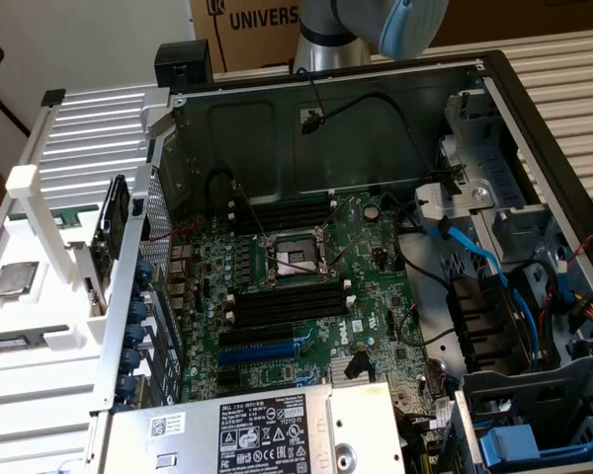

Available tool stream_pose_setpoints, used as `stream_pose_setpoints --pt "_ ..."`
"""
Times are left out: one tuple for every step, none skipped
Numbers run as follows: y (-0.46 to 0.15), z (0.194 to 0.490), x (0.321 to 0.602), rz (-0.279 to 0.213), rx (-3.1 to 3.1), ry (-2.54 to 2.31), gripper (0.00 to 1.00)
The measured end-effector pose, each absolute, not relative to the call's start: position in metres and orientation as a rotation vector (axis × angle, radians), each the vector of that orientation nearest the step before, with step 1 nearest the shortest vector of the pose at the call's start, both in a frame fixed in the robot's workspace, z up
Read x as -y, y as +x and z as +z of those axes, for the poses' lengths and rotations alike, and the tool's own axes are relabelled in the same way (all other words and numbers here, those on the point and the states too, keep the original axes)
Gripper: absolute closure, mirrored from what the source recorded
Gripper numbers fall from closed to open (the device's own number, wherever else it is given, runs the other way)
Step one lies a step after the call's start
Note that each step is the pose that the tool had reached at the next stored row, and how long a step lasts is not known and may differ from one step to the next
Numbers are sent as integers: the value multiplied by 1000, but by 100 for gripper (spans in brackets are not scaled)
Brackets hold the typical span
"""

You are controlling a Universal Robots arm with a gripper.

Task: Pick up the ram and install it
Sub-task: 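Reach for the ram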

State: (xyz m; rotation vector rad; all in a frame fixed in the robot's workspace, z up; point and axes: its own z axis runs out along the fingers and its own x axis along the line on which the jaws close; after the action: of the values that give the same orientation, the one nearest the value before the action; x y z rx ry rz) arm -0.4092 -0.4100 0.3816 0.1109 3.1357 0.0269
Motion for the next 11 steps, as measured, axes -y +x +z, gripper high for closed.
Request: stream_pose_setpoints --pt "-413 381 410 25 -3138 111 90" --pt "-418 380 410 22 -3139 111 90" --pt "-423 380 410 20 -3141 111 90" --pt "-427 379 410 17 -3141 111 90" --pt "-432 378 409 14 -3141 111 90" --pt "-436 377 408 12 -3142 111 90" --pt "-441 376 406 9 -3142 111 90" --pt "-445 376 404 8 -3142 111 90" --pt "-451 374 402 6 -3141 111 90" --pt "-455 374 400 5 -3141 111 90" --pt "-459 373 398 5 -3142 111 90"
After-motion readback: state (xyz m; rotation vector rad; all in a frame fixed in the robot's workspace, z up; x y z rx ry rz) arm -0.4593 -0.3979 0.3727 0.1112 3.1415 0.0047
